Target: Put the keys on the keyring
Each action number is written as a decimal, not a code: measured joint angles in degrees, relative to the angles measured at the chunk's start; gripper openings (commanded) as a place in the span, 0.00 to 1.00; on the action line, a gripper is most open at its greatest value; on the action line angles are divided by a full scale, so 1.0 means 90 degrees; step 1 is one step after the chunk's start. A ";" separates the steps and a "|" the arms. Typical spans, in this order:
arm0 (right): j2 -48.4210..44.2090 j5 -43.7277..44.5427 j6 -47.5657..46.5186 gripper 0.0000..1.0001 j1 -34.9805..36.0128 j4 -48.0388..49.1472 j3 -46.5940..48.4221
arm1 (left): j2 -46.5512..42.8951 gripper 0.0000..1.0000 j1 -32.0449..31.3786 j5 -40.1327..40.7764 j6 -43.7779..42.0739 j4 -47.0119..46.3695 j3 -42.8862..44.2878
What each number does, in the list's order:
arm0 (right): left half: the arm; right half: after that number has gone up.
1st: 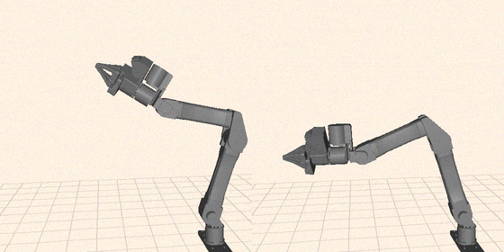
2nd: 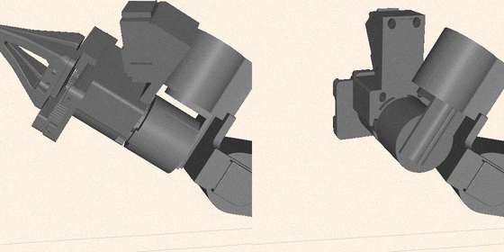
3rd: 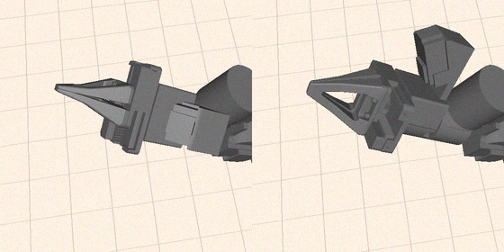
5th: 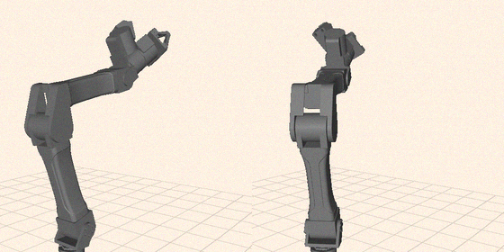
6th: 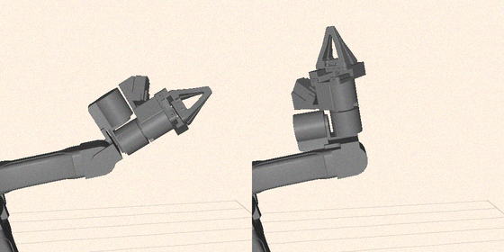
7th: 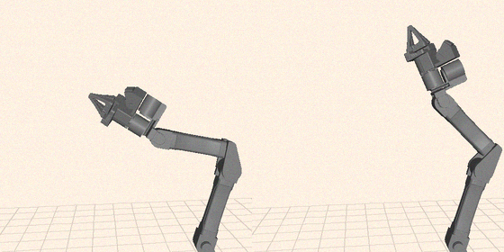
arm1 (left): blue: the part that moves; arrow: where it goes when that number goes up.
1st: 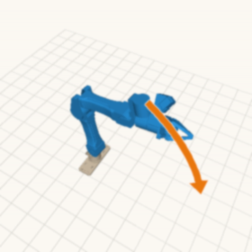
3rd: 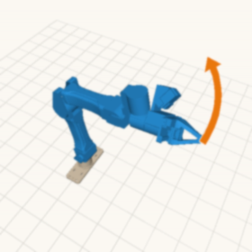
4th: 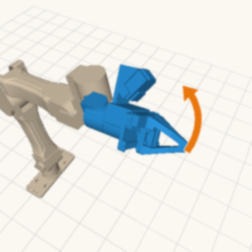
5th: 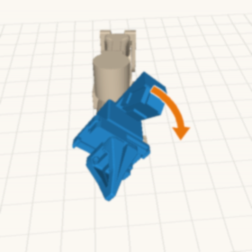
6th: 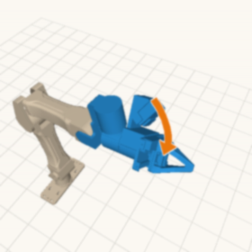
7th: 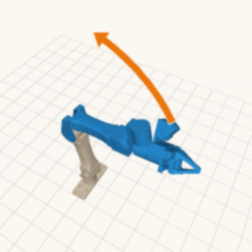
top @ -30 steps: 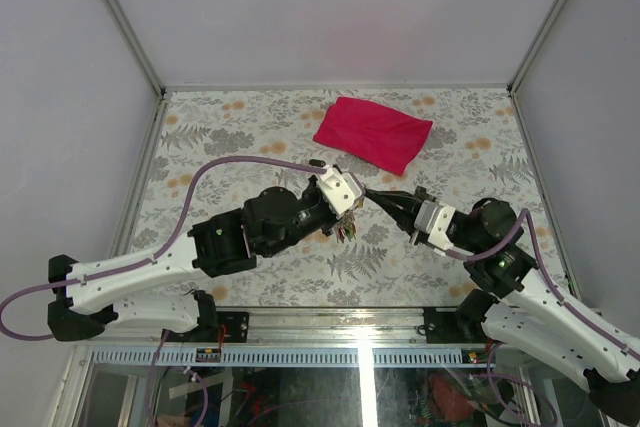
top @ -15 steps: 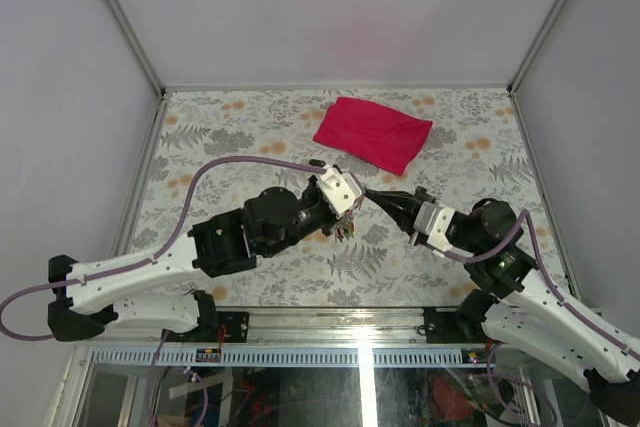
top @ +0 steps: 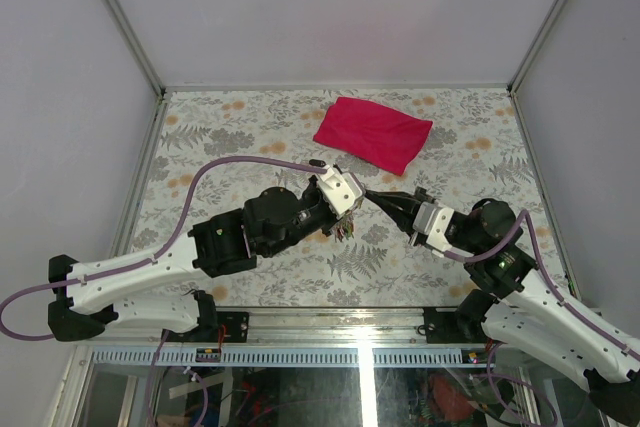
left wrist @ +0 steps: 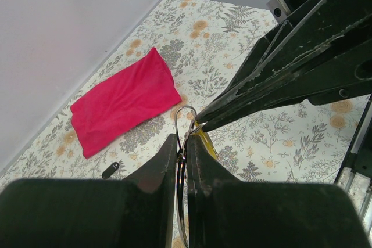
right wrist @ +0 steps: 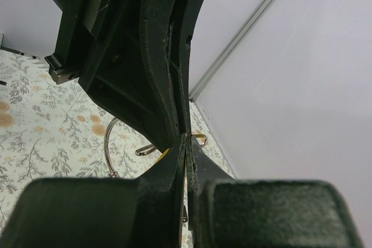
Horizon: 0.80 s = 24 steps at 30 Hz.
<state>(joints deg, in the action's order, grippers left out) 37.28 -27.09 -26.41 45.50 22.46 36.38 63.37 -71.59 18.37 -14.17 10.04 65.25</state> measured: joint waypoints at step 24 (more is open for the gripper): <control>0.0027 0.0168 -0.0051 0.00 0.0000 -0.0083 -0.0068 | 0.0002 0.00 0.0000 -0.0046 0.0007 0.0027 0.0034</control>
<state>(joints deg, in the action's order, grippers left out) 37.52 -25.58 -26.87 45.50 21.71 35.77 63.40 -71.59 17.96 -14.11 10.28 65.56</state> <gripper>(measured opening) 0.009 0.068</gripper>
